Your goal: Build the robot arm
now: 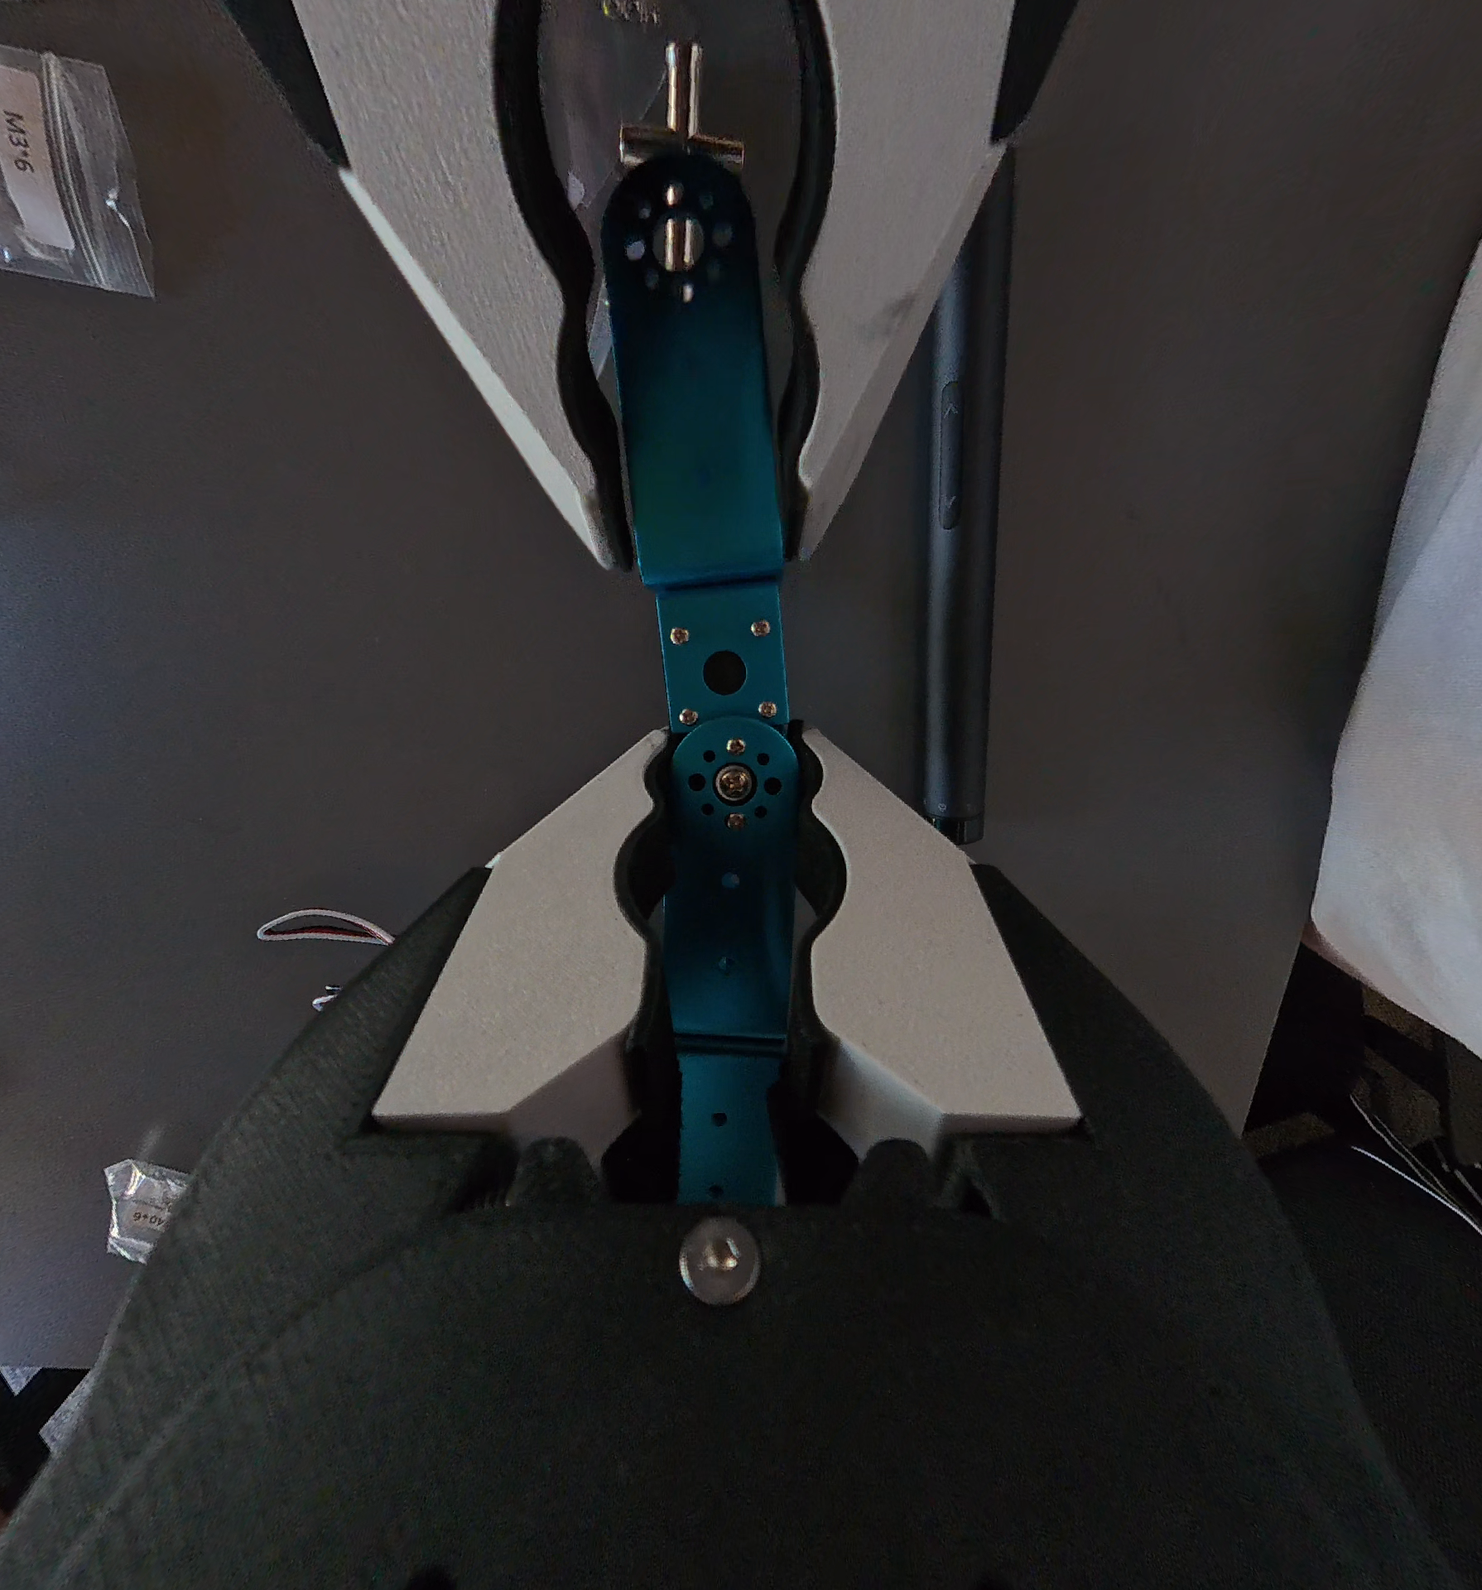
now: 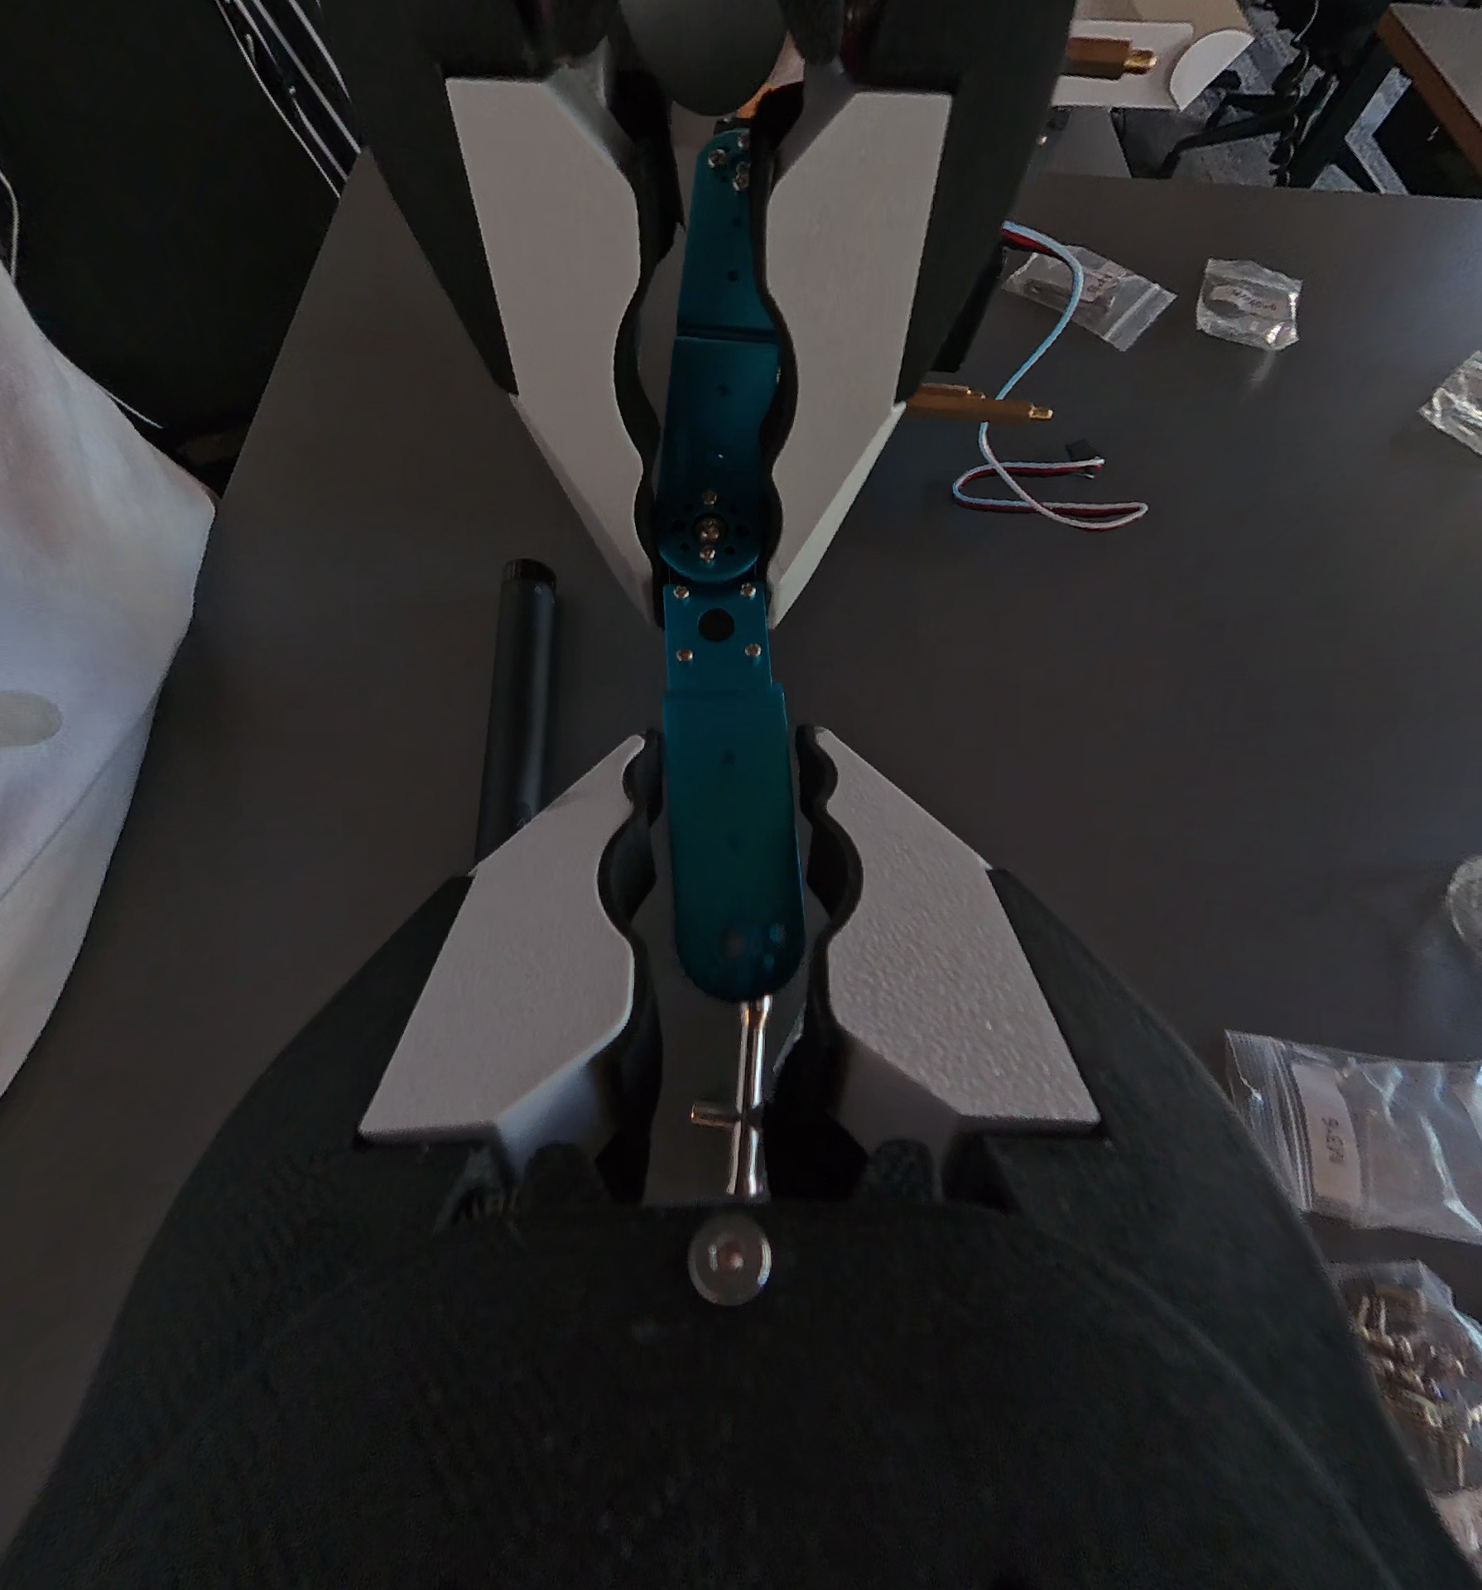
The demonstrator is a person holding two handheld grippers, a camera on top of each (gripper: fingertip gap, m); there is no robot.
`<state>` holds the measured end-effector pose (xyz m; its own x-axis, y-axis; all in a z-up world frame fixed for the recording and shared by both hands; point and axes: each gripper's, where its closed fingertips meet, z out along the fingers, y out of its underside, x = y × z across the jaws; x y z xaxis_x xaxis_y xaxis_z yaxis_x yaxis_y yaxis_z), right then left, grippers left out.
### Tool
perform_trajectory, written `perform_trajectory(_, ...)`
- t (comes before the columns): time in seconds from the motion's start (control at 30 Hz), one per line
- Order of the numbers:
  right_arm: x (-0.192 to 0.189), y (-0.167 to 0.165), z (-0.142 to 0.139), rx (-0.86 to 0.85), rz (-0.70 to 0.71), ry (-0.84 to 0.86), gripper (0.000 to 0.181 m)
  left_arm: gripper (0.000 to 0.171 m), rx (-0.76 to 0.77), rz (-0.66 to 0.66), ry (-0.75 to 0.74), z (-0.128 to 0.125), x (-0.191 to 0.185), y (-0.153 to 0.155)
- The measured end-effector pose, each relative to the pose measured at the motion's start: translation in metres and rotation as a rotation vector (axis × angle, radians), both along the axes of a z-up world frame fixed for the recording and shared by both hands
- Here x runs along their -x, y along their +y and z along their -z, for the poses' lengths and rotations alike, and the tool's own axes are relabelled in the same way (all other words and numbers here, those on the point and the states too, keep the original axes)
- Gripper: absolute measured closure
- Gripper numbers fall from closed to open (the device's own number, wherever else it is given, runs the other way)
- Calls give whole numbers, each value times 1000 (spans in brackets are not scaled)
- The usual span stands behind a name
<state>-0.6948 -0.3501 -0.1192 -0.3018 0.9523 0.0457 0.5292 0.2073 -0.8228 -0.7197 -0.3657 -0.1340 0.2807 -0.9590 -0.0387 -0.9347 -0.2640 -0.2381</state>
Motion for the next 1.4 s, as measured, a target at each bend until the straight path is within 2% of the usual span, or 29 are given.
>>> perform_trajectory(0.1,-9,5,-14,-21,29,48,147,148,-1,1,0,0,0,0)
perform_trajectory(0.23,-22,10,-52,-154,96,167,149,148,-1,0,1,0,0,0)
perform_trajectory(0.3,-30,4,-59,-216,87,162,149,148,-3,-2,-2,0,0,0)
perform_trajectory(0.4,-34,-12,-54,-162,38,130,149,148,-3,-3,-2,0,0,0)
perform_trajectory(0.57,-22,-19,-38,-81,16,161,154,148,-6,0,2,0,0,0)
perform_trajectory(0.67,-11,-29,-39,-138,-42,255,152,148,-8,-2,0,0,0,-1)
perform_trajectory(0.73,-2,-38,-37,-222,-96,297,139,148,-9,-4,-1,-1,0,0)
perform_trajectory(0.8,6,-41,-31,-311,-122,281,126,148,-7,-7,-4,-1,0,0)
perform_trajectory(0.93,15,-35,-22,-368,-135,226,128,148,-6,-3,2,-1,1,0)
perform_trajectory(1.0,17,-33,-23,-354,-134,227,131,148,-6,-5,1,-1,0,-1)
perform_trajectory(1.1,18,-30,-29,-340,-122,236,144,148,-6,-2,4,-1,1,-1)
perform_trajectory(1.13,18,-30,-30,-321,-124,230,152,148,-7,-2,4,-1,0,-1)
perform_trajectory(1.27,20,-18,-42,-196,-42,266,165,148,-7,-3,5,-1,1,-1)
perform_trajectory(1.4,22,-11,-34,-72,5,215,157,148,-6,-5,5,-1,1,-1)
